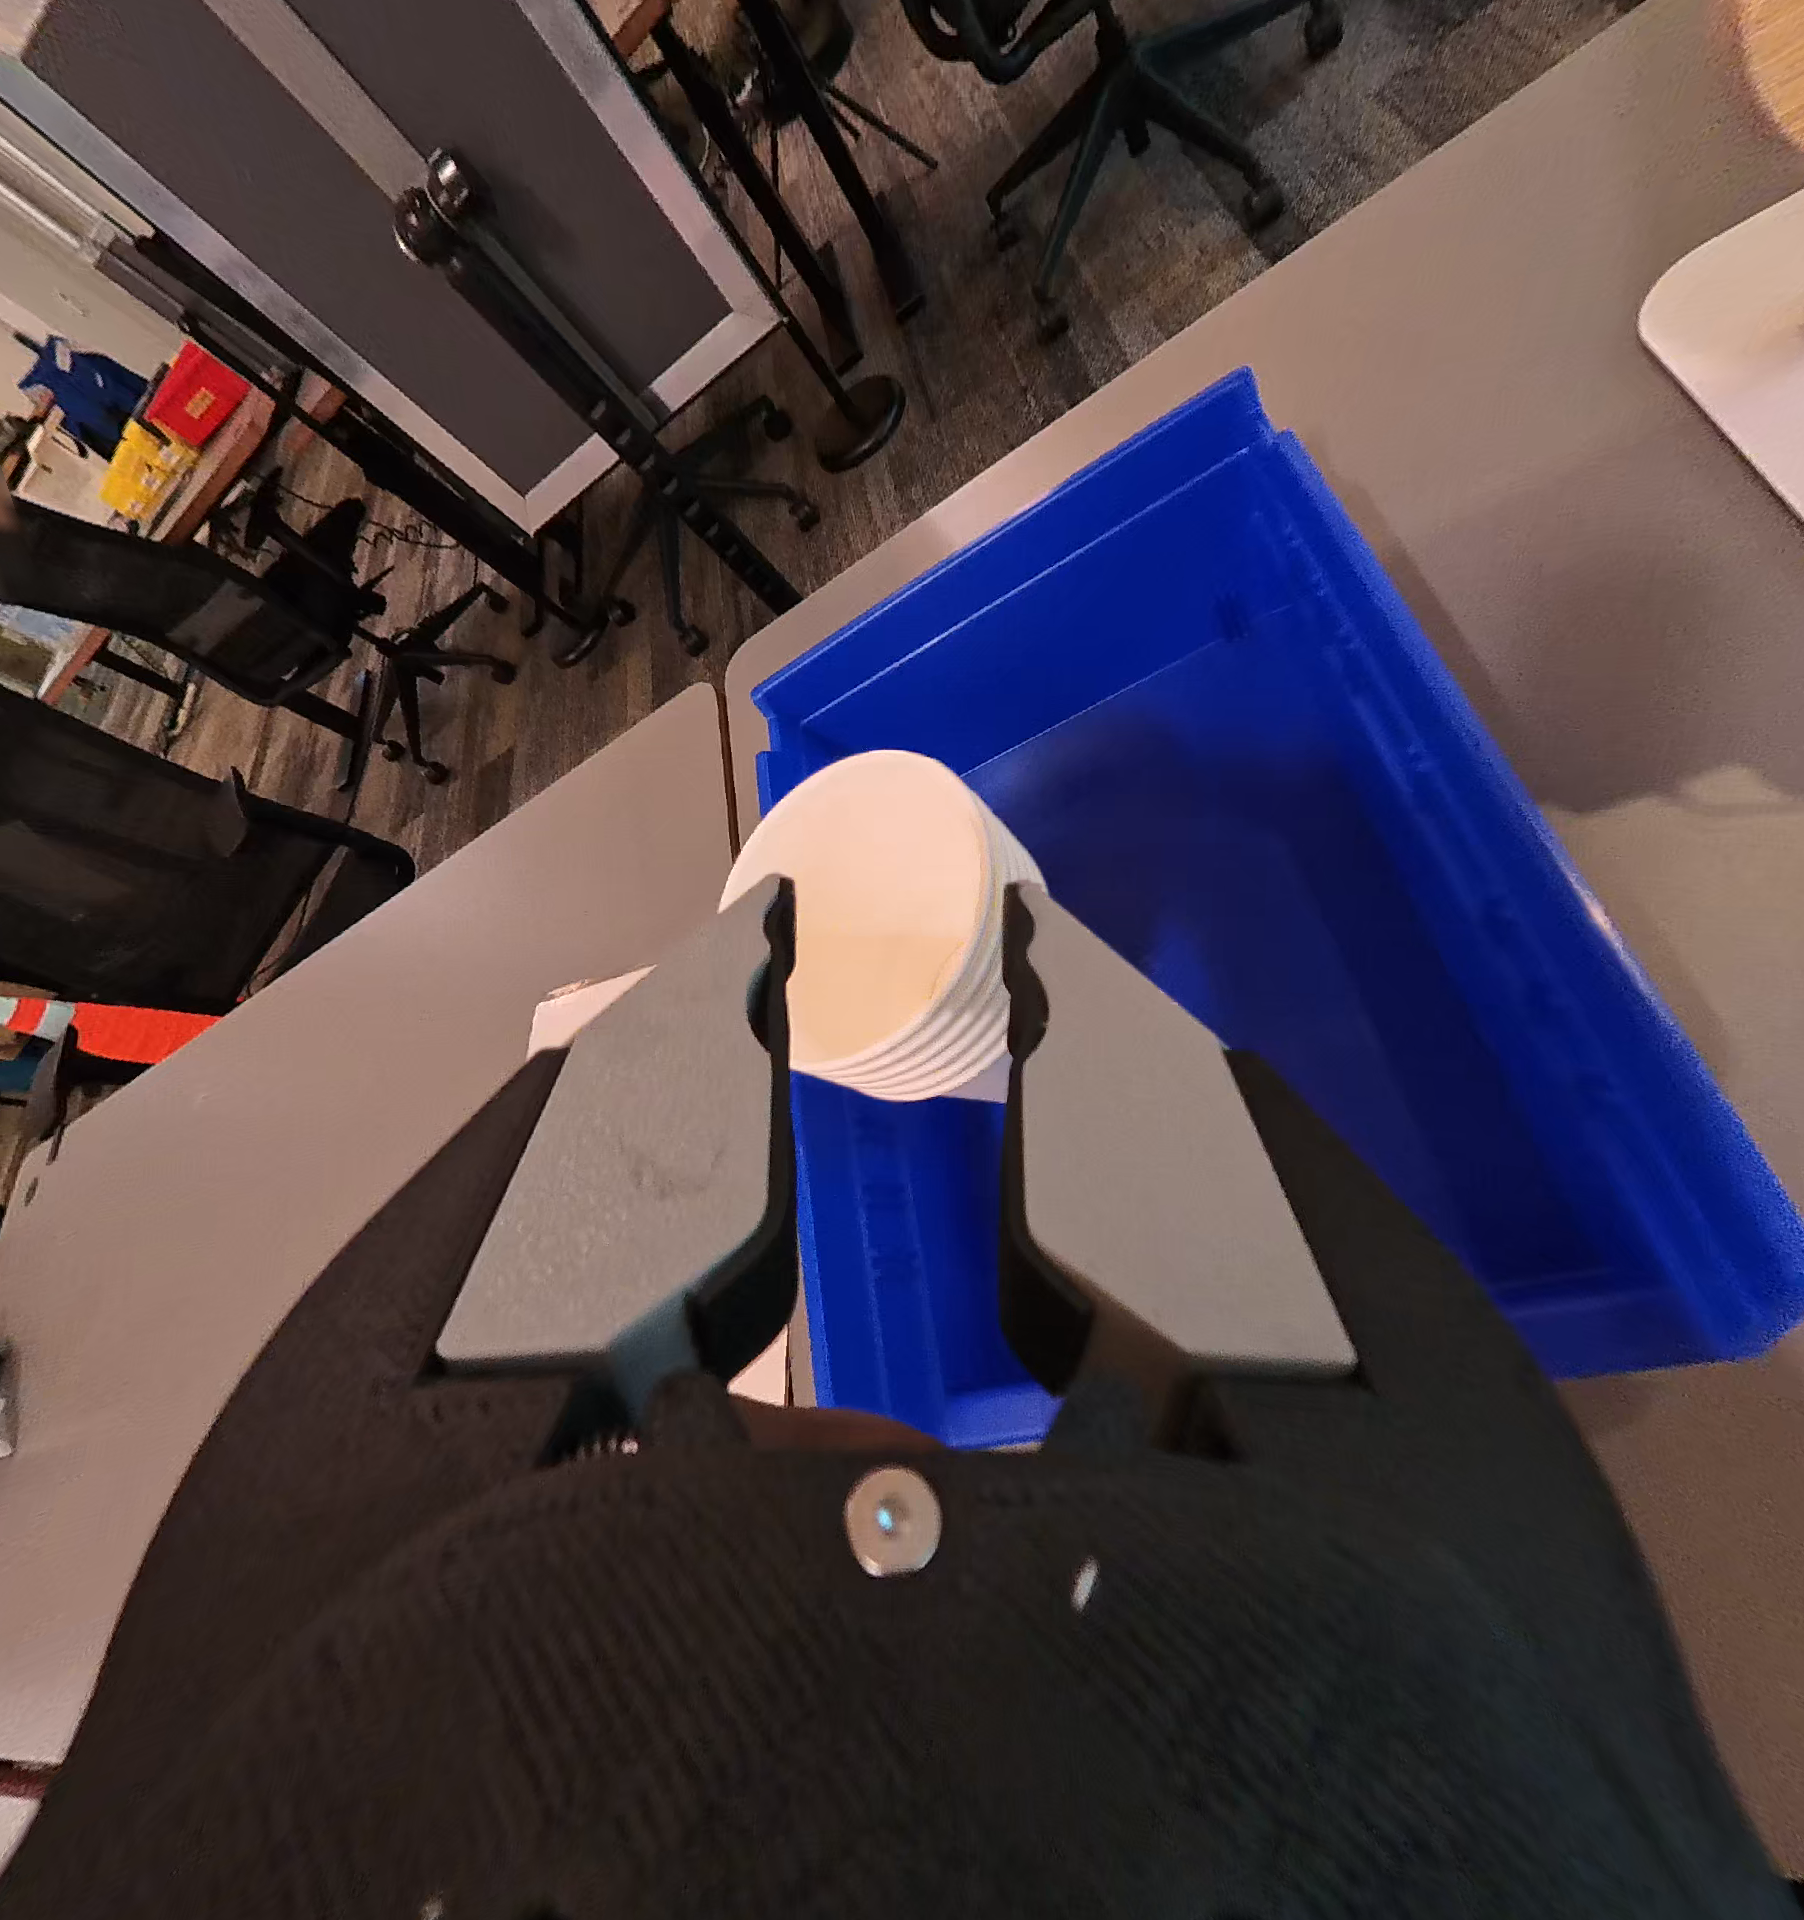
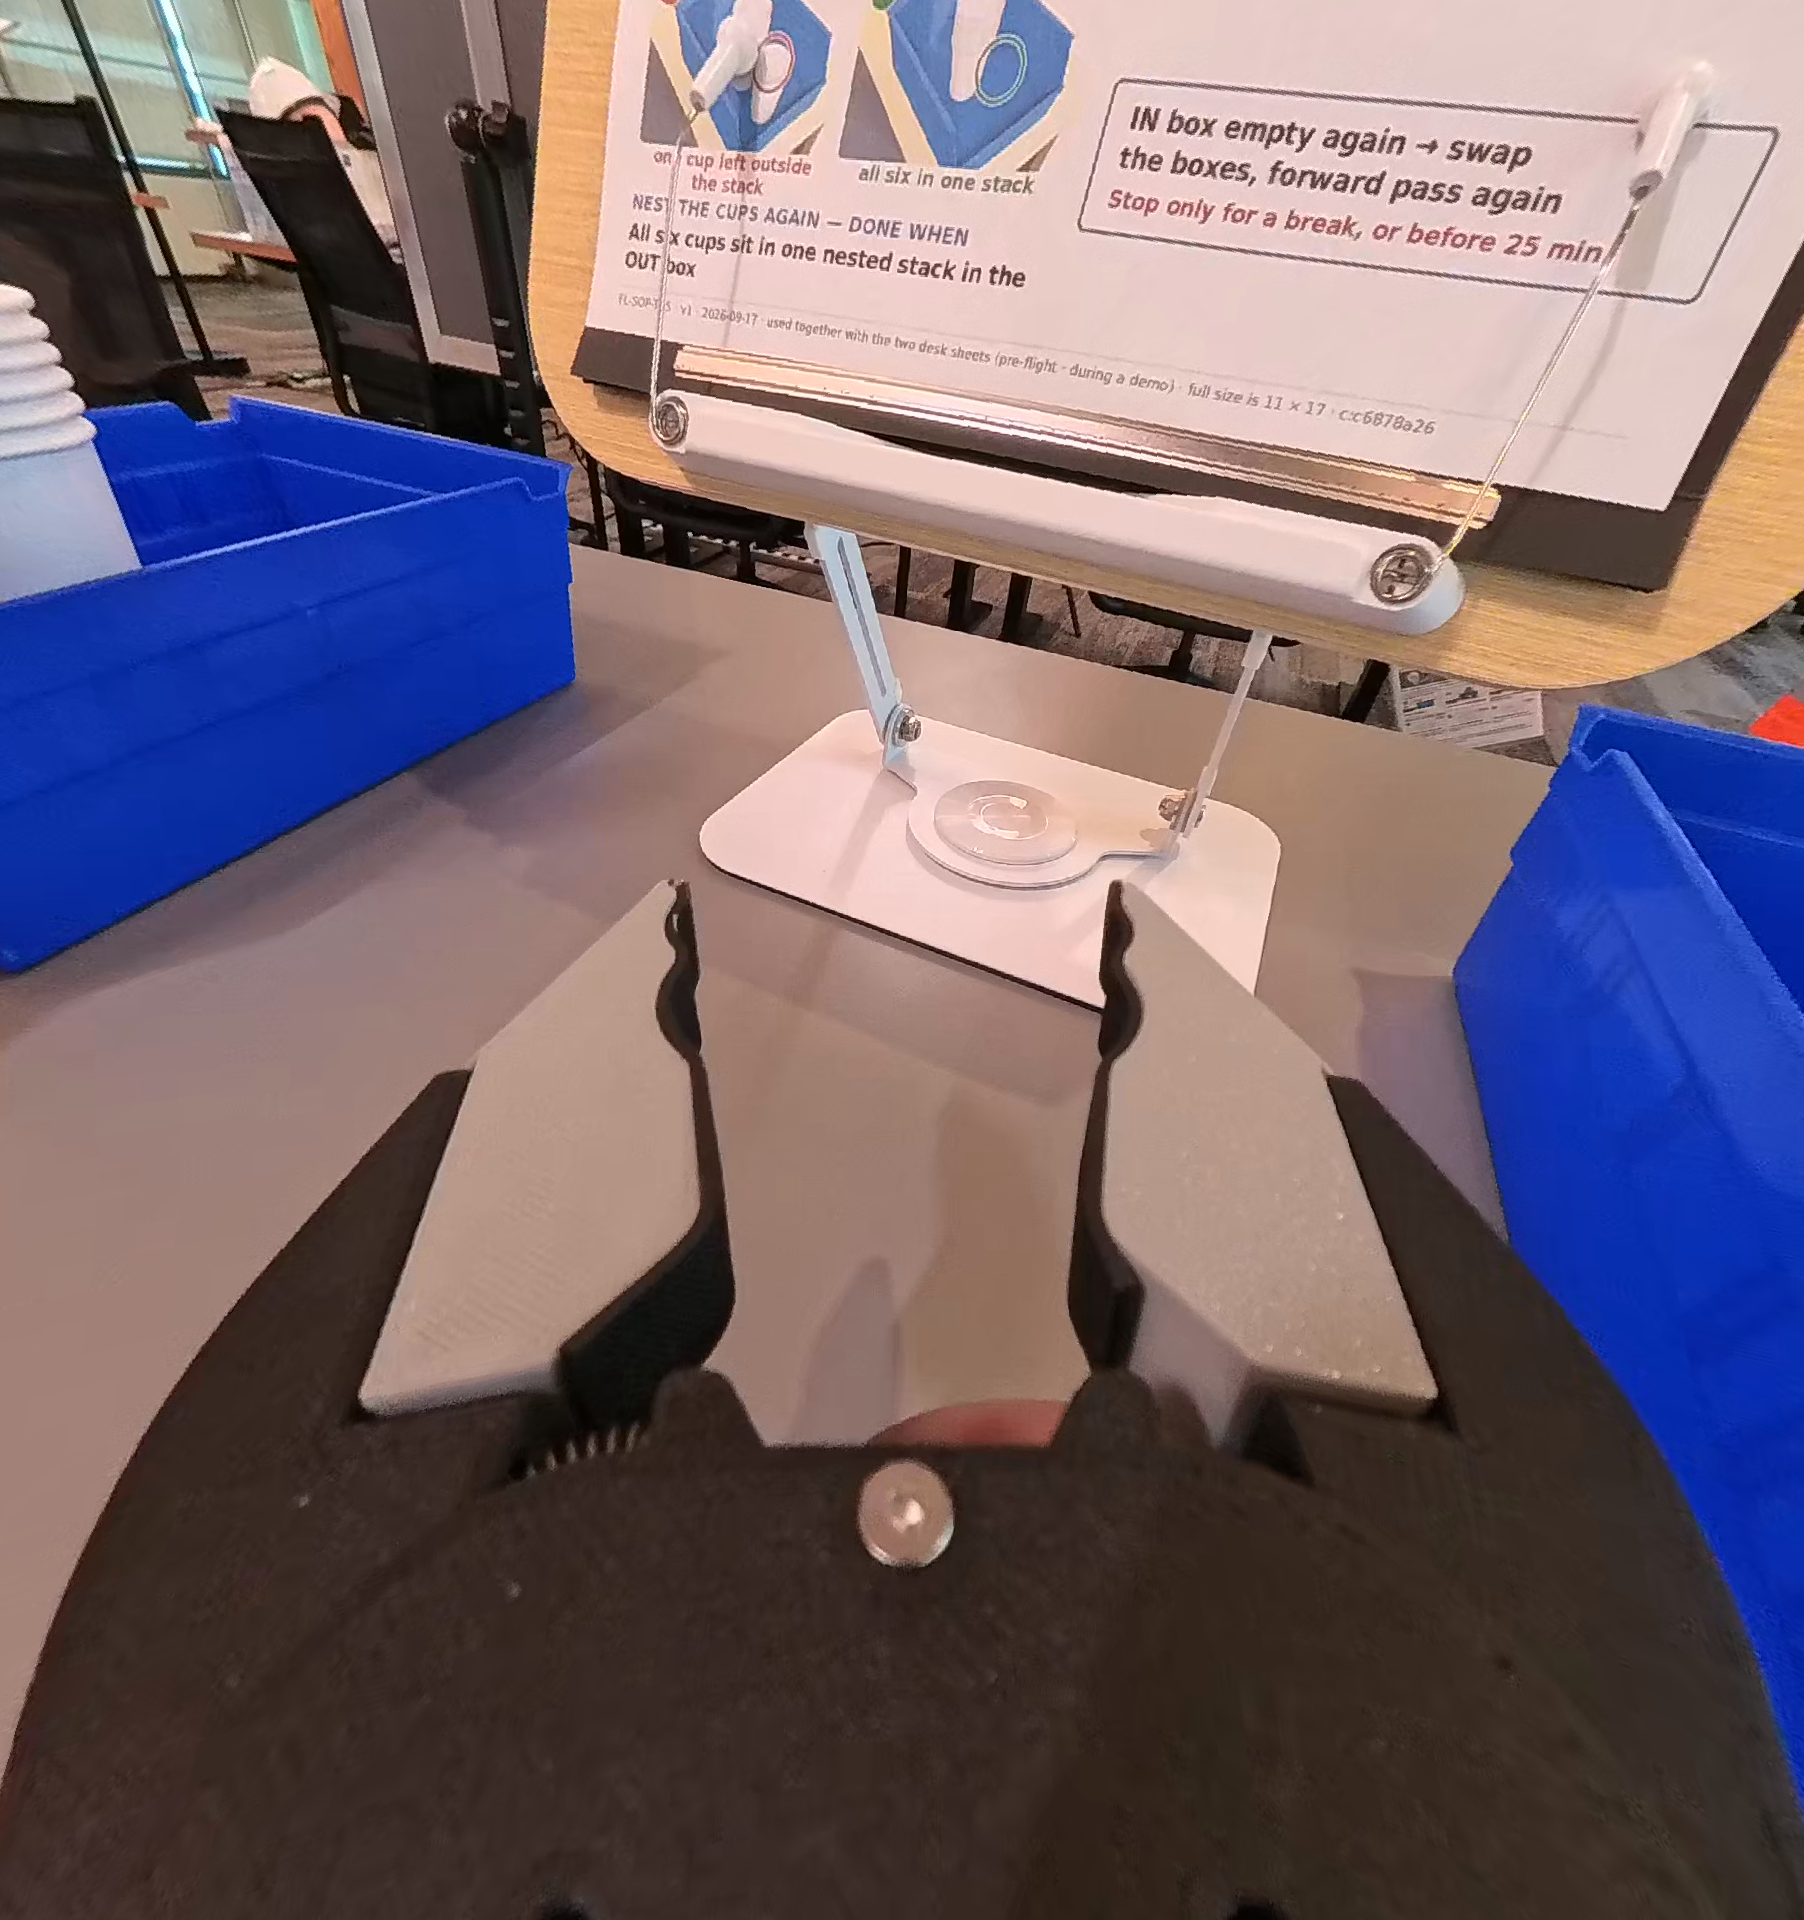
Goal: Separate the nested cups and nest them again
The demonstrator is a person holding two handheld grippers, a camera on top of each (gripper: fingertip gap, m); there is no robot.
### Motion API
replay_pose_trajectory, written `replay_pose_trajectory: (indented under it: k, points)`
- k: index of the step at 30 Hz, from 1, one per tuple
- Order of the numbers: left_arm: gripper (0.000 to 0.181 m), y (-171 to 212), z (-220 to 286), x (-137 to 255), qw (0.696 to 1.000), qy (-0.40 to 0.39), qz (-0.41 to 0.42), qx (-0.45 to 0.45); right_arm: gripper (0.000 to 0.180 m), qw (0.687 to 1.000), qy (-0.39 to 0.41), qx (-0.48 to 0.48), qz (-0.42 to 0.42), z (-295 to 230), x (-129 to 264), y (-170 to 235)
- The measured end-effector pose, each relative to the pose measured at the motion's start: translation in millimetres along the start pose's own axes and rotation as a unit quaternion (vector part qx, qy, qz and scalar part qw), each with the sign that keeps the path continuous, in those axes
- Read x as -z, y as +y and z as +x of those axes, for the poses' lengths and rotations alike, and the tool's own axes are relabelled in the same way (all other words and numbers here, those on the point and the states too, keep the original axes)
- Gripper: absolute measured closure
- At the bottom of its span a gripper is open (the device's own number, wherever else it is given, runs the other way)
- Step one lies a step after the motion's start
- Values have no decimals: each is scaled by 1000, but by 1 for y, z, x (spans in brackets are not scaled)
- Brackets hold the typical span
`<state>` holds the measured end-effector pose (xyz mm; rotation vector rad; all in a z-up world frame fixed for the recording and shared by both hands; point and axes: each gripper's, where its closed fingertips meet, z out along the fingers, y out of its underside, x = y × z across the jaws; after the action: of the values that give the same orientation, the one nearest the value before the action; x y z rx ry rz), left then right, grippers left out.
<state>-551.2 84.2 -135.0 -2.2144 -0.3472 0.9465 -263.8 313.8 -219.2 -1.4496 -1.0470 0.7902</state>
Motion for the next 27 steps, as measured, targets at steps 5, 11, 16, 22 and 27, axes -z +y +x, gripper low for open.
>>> replay_pose_trajectory:
  k: [5,11,16,22,27]
  points:
    - [143,6,-2,-11,1000,3,-13,12,104,1000,0,2,-2,-1,-1,1]
    - [143,15,1,-22,1000,5,-28,10,104,1000,0,5,-3,-1,-1,1]
    - [147,18,2,-26,1000,4,-28,11,104,1000,-1,7,-3,-2,-2,2]
    - [148,23,5,-30,999,10,-35,7,104,1000,-1,8,-3,-2,-2,1]
    - [148,26,9,-34,999,14,-40,4,104,1000,-1,8,-3,-2,-2,1]
